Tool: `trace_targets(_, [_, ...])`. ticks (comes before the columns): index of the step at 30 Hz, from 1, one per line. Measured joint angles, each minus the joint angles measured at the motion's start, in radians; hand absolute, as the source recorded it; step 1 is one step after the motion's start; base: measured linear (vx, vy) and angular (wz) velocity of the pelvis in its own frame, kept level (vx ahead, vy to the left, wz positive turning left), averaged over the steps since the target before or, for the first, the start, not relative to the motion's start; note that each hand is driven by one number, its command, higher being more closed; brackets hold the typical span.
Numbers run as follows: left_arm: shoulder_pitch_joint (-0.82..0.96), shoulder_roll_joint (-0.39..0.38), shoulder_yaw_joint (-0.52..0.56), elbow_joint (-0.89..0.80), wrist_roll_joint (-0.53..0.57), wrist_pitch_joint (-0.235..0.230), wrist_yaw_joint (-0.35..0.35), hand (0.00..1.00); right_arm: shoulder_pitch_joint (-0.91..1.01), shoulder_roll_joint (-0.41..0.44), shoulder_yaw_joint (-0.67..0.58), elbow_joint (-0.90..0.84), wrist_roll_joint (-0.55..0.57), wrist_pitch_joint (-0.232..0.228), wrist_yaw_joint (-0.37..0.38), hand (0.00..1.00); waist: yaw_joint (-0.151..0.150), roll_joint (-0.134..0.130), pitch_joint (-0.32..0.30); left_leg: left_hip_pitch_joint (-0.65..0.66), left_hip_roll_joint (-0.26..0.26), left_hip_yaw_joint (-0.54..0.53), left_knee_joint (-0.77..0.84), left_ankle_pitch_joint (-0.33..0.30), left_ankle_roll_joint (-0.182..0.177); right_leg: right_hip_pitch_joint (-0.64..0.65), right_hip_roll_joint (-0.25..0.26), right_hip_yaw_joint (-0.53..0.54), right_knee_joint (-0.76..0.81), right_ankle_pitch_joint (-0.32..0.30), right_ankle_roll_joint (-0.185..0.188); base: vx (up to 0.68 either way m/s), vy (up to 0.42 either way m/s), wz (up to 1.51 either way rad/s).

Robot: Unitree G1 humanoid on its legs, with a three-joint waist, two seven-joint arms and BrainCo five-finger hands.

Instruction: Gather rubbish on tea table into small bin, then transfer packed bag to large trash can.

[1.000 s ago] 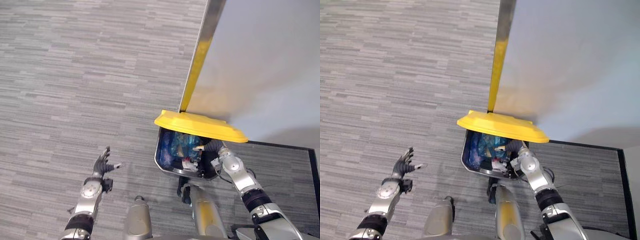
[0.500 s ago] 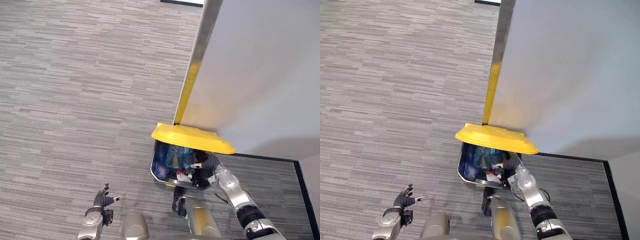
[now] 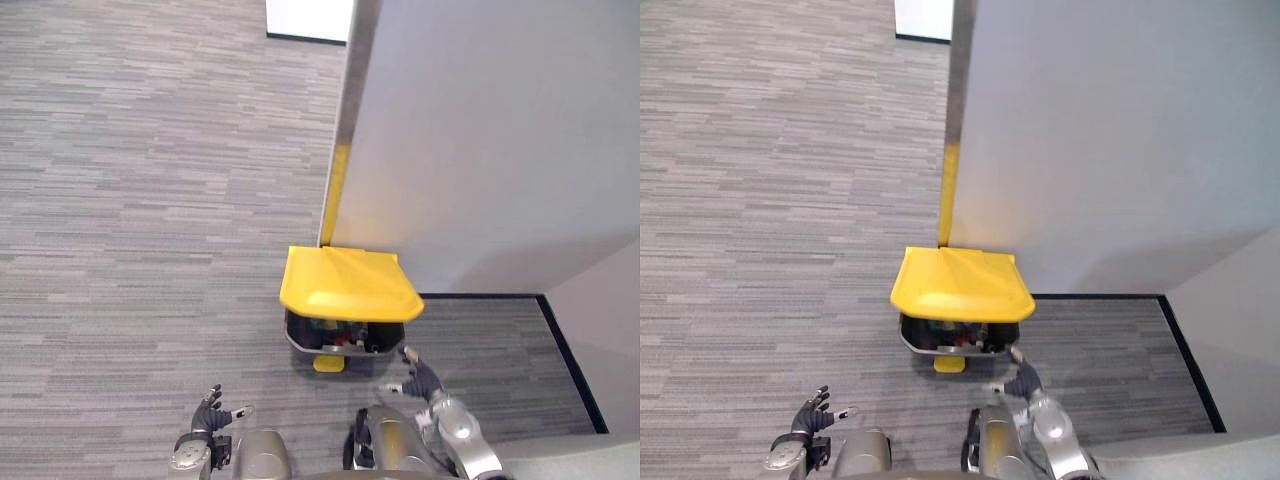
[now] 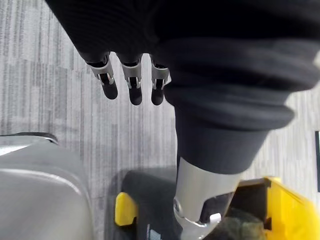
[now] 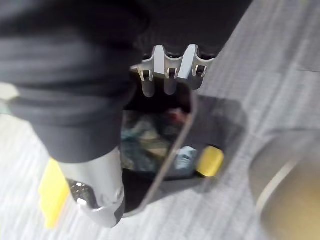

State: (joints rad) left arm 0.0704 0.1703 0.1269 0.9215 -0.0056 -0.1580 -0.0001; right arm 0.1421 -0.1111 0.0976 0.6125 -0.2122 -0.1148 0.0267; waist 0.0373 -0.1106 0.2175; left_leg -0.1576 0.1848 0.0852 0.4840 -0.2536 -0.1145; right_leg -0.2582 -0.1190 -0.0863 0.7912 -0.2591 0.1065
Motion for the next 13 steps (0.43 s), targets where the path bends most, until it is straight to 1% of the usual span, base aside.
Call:
trace_targets(1, [-0.003,-0.003,0.003,-0.004,-0.001,0.001,0.001,0.00,0.005,0.002,-0.017,0.018,-0.005,0.002,-0.001,0.00,0.001,0.002,0.000,-0.006,-0.007,0.004,-0.014,0.014,-0.005,0.011,0.005,-0.004,-0.046,-0.023,-0.008,-0.14,-0.170,-0.32])
trace_targets(2, [-0.004,-0.030,0.009,-0.009,-0.003,0.000,0.000,0.00,0.003,0.005,-0.058,0.071,-0.007,0.006,-0.003,0.00,0.003,0.007,-0.003,-0.003,-0.009,0.024,-0.063,0.051,-0.008,0.035,0.017,0.004,-0.150,-0.054,-0.030,-0.15,-0.173,-0.44])
trace_targets(3, [-0.007,-0.063,0.007,-0.007,-0.003,0.002,0.000,0.00,-0.012,-0.006,-0.088,0.145,-0.007,0.007,-0.005,0.00,-0.005,0.029,-0.010,0.000,-0.003,0.036,-0.111,0.081,-0.010,0.047,0.036,0.011,-0.232,-0.048,-0.070,-0.14,-0.166,-0.43])
trace_targets(4, [-0.009,-0.077,0.001,-0.008,-0.003,0.001,0.000,0.00,-0.023,-0.015,-0.093,0.183,-0.007,0.009,-0.006,0.00,-0.011,0.043,-0.013,0.006,0.001,0.036,-0.135,0.092,-0.008,0.049,0.045,0.013,-0.256,-0.030,-0.072,-0.16,-0.113,-0.37])
trace_targets(5, [-0.008,-0.092,-0.010,-0.007,-0.004,0.001,0.000,0.00,-0.029,-0.031,-0.098,0.239,-0.005,0.016,-0.012,0.00,-0.016,0.058,-0.021,0.027,0.006,0.041,-0.180,0.118,-0.014,0.061,0.060,0.022,-0.288,-0.004,-0.079,-0.21,-0.068,-0.32])
trace_targets(6, [0.001,-0.095,-0.017,-0.006,-0.005,0.001,0.000,0.00,-0.021,-0.039,-0.099,0.263,-0.004,0.018,-0.018,0.00,-0.019,0.067,-0.032,0.049,0.009,0.044,-0.221,0.136,-0.017,0.070,0.072,0.032,-0.313,0.006,-0.078,-0.20,-0.050,-0.34])
trace_targets(7, [0.006,-0.094,-0.017,-0.006,-0.005,0.001,0.001,0.00,-0.017,-0.039,-0.103,0.268,-0.003,0.018,-0.024,0.00,-0.021,0.071,-0.039,0.056,0.009,0.045,-0.237,0.144,-0.015,0.072,0.077,0.035,-0.326,0.012,-0.074,-0.15,-0.041,-0.31])
trace_targets(8, [0.010,-0.092,-0.017,-0.005,-0.008,0.001,0.002,0.00,-0.013,-0.038,-0.121,0.269,-0.002,0.022,-0.029,0.00,-0.022,0.079,-0.046,0.068,0.010,0.045,-0.264,0.155,-0.015,0.080,0.086,0.039,-0.356,0.032,-0.074,-0.07,-0.013,-0.20])
trace_targets(9, [0.012,-0.090,-0.017,-0.005,-0.011,0.001,0.002,0.00,-0.012,-0.038,-0.126,0.272,-0.001,0.023,-0.030,0.00,-0.022,0.083,-0.051,0.068,0.010,0.045,-0.274,0.160,-0.012,0.080,0.088,0.040,-0.368,0.035,-0.075,-0.09,0.004,-0.16])
trace_targets(11, [0.019,-0.081,-0.017,0.003,-0.012,0.001,0.004,0.00,-0.016,-0.038,-0.141,0.293,0.006,0.026,-0.045,0.00,-0.021,0.092,-0.060,0.071,0.006,0.045,-0.305,0.177,-0.006,0.082,0.087,0.041,-0.398,0.048,-0.056,-0.07,0.031,-0.02])
trace_targets(13, [0.026,-0.076,-0.017,0.024,-0.012,0.002,0.004,0.00,-0.017,-0.037,-0.145,0.311,0.007,0.026,-0.049,0.00,-0.021,0.094,-0.063,0.090,-0.002,0.050,-0.319,0.193,-0.001,0.097,0.083,0.040,-0.417,0.060,-0.051,0.01,0.045,0.04])
